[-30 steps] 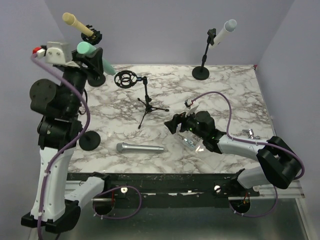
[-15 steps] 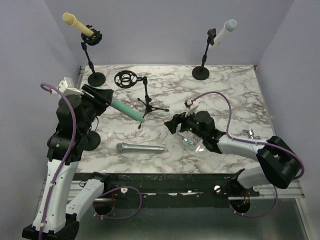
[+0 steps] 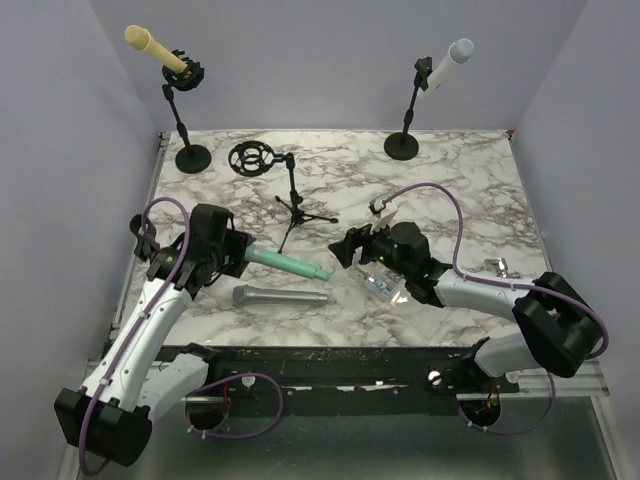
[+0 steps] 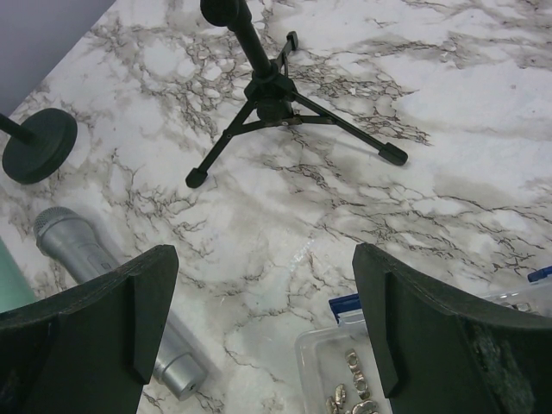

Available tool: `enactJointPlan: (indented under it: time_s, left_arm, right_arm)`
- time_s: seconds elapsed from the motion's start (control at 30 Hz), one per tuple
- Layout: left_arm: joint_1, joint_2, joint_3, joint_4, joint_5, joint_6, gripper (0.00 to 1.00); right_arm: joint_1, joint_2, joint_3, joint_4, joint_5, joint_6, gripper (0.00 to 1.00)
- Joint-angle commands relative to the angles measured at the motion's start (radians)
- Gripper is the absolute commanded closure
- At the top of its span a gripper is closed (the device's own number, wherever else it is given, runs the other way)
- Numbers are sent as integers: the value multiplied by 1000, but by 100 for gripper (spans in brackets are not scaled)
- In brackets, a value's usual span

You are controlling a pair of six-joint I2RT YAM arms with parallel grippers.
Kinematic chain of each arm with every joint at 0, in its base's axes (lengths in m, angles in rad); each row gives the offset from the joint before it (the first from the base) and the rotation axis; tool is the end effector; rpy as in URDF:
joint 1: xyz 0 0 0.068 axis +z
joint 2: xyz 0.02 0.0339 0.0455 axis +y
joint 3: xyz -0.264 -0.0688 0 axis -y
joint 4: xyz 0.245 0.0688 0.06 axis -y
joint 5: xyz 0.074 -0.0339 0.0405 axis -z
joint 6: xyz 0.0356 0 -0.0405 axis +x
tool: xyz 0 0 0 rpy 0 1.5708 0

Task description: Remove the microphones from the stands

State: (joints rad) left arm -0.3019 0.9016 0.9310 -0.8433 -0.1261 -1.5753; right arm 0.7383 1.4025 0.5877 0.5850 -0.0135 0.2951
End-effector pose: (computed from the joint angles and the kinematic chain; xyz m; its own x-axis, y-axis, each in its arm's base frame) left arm 0.1679 -0.0476 0.3083 -0.2094 -0.9738 -0.0883 -0.6950 0.2118 -0.6871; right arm 0.2173 0.1984 0.2117 -0.3597 0.0658 -0.9307 -0.6042 0.7437 0.2861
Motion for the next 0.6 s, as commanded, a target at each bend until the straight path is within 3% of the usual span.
enactJointPlan:
  time_s: [0.0,0.2,0.4,0.57]
  left_arm:
    - [-55,70,-17,-20,-71,-233,100]
    - [-85,225,-37,-14,-71,-320,100]
    - [-86,278,-47,-2,-105,-348,100]
    - [-84,333,-44,-22,-109,-372,100]
  right_arm:
    - [4,-5,-8,35,2,-4,10]
    - [4,-22,-15,35,8,-7,10]
    - [3,-100,-64,53,135,5,10]
    - [3,-150,-98,84,155,8,9]
